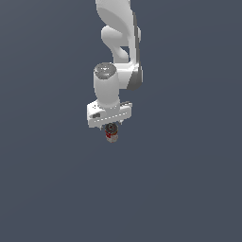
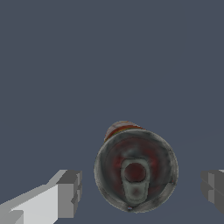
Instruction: Pick up the object and move it to a goal position.
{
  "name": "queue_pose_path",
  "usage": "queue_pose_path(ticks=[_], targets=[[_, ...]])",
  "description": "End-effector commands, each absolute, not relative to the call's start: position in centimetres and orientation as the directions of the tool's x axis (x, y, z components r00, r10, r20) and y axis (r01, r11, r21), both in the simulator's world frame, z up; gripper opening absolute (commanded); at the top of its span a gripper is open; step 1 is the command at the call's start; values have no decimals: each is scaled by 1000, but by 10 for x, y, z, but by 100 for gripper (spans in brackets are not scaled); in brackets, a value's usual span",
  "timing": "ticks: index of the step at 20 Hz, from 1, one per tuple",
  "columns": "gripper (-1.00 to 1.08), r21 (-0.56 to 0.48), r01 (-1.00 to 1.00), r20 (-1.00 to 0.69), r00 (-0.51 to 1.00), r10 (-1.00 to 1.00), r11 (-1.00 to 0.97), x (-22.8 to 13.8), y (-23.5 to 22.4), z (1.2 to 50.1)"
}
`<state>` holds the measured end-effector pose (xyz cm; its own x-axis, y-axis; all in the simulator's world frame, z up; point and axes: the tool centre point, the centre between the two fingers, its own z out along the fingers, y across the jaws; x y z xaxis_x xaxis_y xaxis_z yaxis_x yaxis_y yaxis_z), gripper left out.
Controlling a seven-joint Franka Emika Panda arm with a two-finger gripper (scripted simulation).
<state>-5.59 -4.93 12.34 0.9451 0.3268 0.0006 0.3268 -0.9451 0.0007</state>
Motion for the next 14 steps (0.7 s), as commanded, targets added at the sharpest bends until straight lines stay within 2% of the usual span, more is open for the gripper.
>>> queue_pose_path(ticks=[1,13,14], targets=[[100,0,327,0,945,327,-945,-57,-49,116],[100,0,330,0,944,330,-944,-57,-49,77],[-100,0,330,0,944,330,-944,-57,-49,77]])
